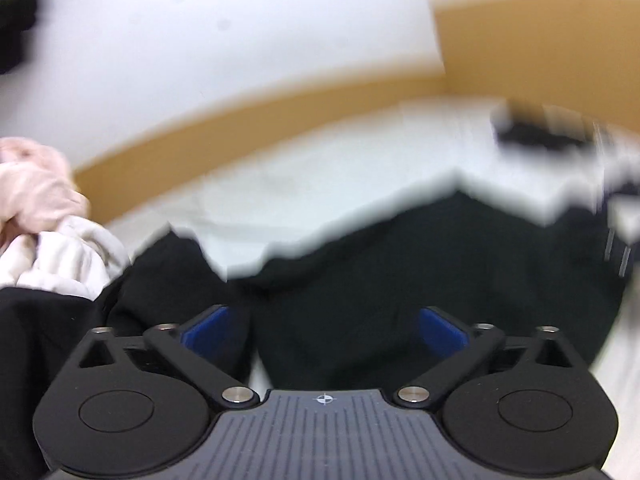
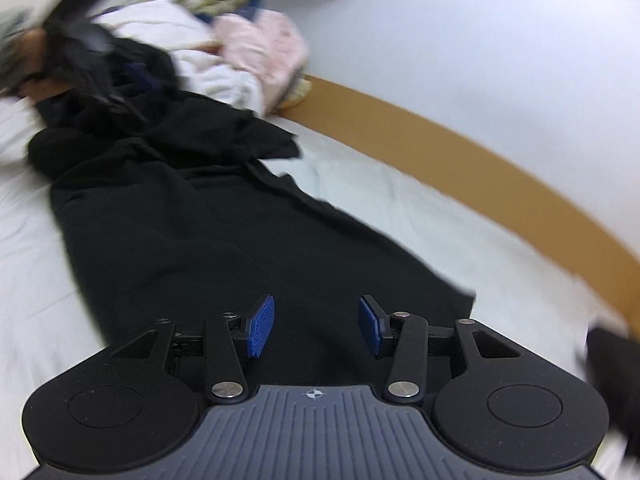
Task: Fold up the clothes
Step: 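Open both tools to release the folded edge onto the garment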
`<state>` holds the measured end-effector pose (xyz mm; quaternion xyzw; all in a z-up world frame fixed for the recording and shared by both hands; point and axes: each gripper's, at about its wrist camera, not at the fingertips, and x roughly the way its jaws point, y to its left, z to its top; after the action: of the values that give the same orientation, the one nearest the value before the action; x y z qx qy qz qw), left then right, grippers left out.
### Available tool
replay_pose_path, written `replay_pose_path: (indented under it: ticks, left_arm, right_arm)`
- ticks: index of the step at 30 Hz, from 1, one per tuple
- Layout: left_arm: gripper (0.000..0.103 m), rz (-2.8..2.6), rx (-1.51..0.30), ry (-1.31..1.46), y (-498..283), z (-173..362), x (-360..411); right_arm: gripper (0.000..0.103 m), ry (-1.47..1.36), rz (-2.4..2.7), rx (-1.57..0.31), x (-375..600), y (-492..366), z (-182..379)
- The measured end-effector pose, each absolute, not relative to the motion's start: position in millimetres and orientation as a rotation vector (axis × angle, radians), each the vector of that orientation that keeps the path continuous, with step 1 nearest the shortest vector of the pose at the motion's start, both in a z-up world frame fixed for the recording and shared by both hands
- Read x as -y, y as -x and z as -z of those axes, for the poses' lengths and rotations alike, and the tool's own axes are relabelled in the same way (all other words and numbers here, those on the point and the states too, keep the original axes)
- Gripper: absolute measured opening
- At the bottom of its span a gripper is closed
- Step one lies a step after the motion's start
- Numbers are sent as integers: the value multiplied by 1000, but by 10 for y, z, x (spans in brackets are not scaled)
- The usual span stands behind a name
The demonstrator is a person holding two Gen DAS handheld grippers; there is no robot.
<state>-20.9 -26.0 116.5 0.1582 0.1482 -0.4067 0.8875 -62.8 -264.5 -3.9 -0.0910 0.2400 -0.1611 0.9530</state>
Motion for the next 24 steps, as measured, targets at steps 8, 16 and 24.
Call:
replay_pose_path:
  ticks: [8, 16, 24]
  left_arm:
    - [102, 816, -470, -136, 292, -360, 658]
    - [102, 803, -561, -151, 215, -99, 496]
    - [103, 762, -550, -181, 203, -82, 573]
  right_arm:
    - [48, -28, 414, -529, 3144, 670, 298]
    - [49, -35, 654, -421, 3174, 969, 357]
    - [59, -98, 423, -195, 2861, 1246, 140]
